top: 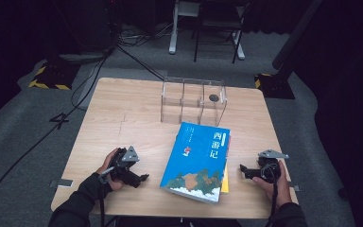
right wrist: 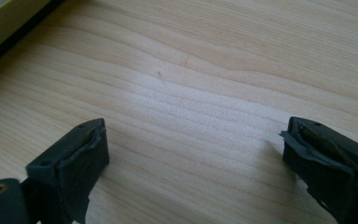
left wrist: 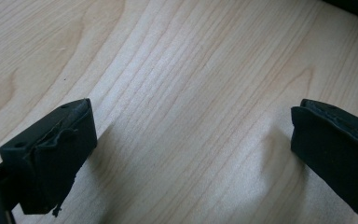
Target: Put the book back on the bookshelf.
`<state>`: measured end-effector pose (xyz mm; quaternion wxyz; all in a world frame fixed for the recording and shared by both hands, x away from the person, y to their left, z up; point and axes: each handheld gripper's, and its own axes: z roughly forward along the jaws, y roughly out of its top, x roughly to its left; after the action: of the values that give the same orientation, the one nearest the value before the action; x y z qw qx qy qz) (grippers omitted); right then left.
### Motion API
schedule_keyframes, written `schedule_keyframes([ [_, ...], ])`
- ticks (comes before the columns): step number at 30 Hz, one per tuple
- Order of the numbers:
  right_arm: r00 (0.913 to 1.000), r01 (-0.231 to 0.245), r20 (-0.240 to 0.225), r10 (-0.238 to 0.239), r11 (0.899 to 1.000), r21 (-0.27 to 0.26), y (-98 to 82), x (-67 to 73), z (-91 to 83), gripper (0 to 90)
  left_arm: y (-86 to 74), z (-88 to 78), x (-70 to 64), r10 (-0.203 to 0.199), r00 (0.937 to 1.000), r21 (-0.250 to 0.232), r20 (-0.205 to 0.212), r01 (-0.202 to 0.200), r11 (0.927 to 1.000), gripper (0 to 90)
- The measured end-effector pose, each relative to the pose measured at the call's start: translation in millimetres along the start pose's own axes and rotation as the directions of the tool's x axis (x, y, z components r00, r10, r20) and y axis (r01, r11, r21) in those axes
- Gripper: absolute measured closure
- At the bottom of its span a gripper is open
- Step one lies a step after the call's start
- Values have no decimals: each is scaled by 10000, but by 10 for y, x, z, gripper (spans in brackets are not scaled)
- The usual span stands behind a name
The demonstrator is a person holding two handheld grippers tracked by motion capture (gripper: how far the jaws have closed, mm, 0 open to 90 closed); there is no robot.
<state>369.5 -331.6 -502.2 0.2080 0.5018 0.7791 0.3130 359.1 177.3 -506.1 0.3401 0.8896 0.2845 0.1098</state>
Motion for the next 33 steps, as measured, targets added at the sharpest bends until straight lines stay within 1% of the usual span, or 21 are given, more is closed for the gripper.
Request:
schedule_keyframes([
  [1,10000,17,-46,-16,10000,65,7,3,-8,116,-5,-4,-1,-43,10000,-5,-6,43,10000,5],
  [2,9999,102,-96,-102,9999,29,11,3,-19,186,-9,-10,2,-33,10000,26,-9,33,10000,5],
  [3,9996,233,-167,-232,9997,21,17,14,-42,190,-16,-12,10,-113,9999,51,94,112,9999,5],
  [4,9994,275,-228,-274,9996,45,19,20,-49,152,-20,-14,16,-69,9999,46,130,69,10000,5],
  [6,9971,312,-695,-318,9995,-104,26,33,-77,193,-14,-13,15,-87,9999,73,114,86,9999,5],
  [7,9971,312,-695,-318,9995,-104,26,33,-77,193,-14,-13,15,-87,9999,73,114,86,9999,5],
  [9,9948,570,-832,-588,9981,-238,49,61,-129,163,-16,-12,13,-104,9999,49,94,104,9999,5],
  [11,9923,605,-1062,-643,9974,-391,66,90,-186,186,-19,-14,4,-184,9998,42,37,184,9998,5],
  [13,9879,1045,-1092,-1101,9929,-563,88,155,-259,192,-19,-14,2,-216,9998,51,16,215,9998,5],
  [14,9862,1154,-1119,-1216,9915,-608,95,178,-284,193,-16,-13,3,-211,9998,57,4,211,9998,5],
  [17,9808,1292,-1362,-1395,9883,-814,114,237,-355,202,-10,-10,-1,-280,9996,71,-58,280,9996,5],
  [19,9755,1457,-1518,-1591,9847,-957,133,281,-409,201,-5,-4,-2,-300,9995,59,-69,300,9995,5],
  [21,9732,1511,-1586,-1663,9831,-1035,149,310,-450,199,-2,0,-4,-331,9994,59,-76,331,9994,5],
  [23,9666,1670,-1771,-1854,9794,-1138,179,355,-510,200,-1,0,-5,-336,9994,55,-87,337,9994,5],
  [25,9628,1740,-1865,-1957,9766,-1261,203,387,-561,199,-1,1,-5,-340,9994,54,-86,340,9994,5],
  [26,9628,1740,-1865,-1957,9766,-1261,203,387,-561,199,-1,1,-5,-340,9994,54,-86,340,9994,5],
  [27,9558,1881,-2011,-2146,9717,-1433,231,420,-620,201,-1,1,-6,-344,9994,53,-91,344,9994,5],
  [30,9489,1968,-2177,-2283,9678,-1572,248,457,-684,204,0,1,-7,-360,9993,51,-105,361,9993,5],
  [31,9465,2063,-2175,-2382,9654,-1596,257,475,-709,205,1,4,-8,-370,9993,41,-96,371,9993,5],
  [33,9455,2111,-2161,-2435,9639,-1623,265,490,-728,207,1,4,-9,-380,9992,36,-98,380,9993,5],
])
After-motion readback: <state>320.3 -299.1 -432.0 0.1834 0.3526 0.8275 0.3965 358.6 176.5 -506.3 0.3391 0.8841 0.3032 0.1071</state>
